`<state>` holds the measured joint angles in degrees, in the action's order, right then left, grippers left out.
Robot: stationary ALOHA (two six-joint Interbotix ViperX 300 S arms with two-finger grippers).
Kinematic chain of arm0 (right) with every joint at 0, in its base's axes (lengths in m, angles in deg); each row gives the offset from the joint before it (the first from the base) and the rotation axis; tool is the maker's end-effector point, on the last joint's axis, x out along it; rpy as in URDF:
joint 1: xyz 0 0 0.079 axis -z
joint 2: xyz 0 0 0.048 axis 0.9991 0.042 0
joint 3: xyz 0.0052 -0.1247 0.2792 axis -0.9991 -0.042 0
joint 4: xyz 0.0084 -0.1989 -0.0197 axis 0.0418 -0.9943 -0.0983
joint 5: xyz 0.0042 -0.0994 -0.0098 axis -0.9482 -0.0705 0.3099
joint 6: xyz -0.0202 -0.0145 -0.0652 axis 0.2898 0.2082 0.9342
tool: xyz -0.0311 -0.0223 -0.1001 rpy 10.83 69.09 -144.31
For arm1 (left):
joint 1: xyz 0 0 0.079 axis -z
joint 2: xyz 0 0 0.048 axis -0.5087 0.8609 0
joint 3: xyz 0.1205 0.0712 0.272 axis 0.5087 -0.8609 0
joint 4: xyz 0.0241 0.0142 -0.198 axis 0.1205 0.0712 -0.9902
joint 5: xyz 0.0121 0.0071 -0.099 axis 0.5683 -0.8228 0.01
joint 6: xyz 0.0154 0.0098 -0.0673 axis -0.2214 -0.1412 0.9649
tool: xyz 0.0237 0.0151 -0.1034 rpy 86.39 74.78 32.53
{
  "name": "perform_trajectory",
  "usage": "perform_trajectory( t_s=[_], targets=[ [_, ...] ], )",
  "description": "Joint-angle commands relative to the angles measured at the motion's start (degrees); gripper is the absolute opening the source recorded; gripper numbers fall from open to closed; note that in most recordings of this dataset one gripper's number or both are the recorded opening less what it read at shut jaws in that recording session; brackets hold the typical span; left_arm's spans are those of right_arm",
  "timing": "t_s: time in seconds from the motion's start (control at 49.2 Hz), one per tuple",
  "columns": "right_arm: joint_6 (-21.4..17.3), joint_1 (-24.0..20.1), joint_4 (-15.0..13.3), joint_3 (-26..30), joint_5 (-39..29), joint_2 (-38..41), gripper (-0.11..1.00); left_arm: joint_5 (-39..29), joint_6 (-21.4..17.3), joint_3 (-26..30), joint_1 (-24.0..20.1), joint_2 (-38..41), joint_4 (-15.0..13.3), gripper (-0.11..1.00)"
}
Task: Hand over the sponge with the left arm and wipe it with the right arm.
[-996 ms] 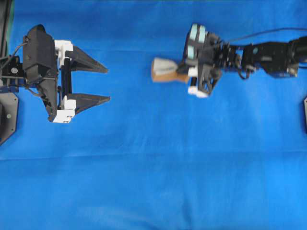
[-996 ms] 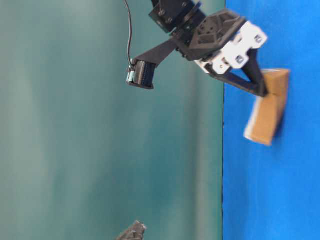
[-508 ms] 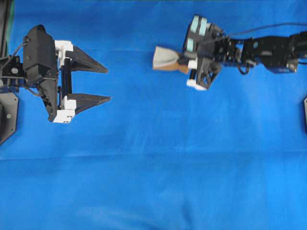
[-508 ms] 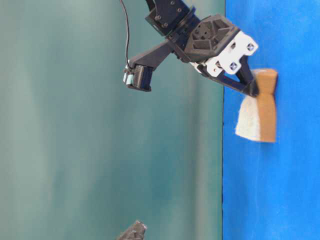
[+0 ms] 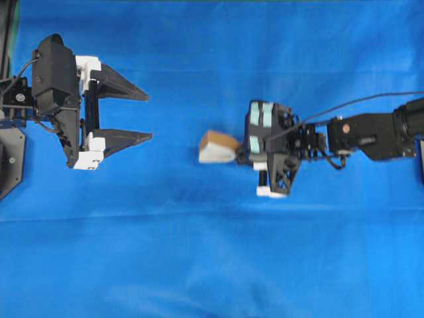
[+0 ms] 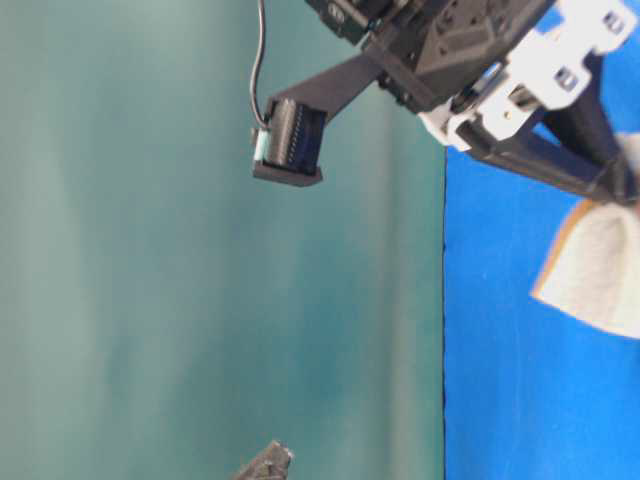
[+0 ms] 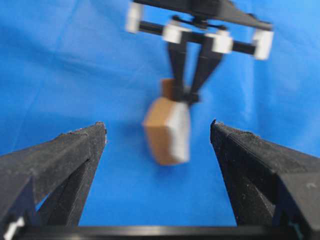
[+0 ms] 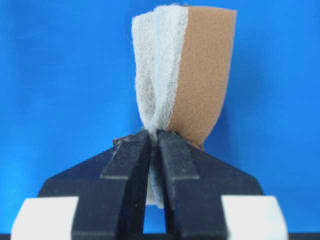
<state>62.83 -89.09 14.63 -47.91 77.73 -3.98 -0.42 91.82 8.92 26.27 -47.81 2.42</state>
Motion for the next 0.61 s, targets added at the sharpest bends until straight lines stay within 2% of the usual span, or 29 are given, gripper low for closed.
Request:
perform_trajectory(
  t_s=[0.0,0.163,0.285,0.427,0.589],
  targets=[
    [-0.70,-3.25,0.18,0.97,-0.09,-1.85,0.10,0.62,0.00,0.62,0.18,-0.26,0.09,0.82],
    [-0.44,-2.72,-0.09,0.97,-0.26,-1.85,0.10,0.62,0.00,0.53,0.18,-0.18,0.09,0.82],
    [0.44,0.09,-0.70,0.70,-1.14,-1.93,0.10,0.62,0.18,0.53,0.18,-0.18,0.18,0.82],
    [0.97,6.24,-3.34,0.35,-3.08,-2.02,0.10,0.62,0.18,0.53,0.35,-0.18,0.09,0.82],
    [1.14,14.33,-7.65,0.62,-3.43,-2.02,0.10,0.62,0.18,0.53,0.79,-0.18,0.09,0.82]
  ],
)
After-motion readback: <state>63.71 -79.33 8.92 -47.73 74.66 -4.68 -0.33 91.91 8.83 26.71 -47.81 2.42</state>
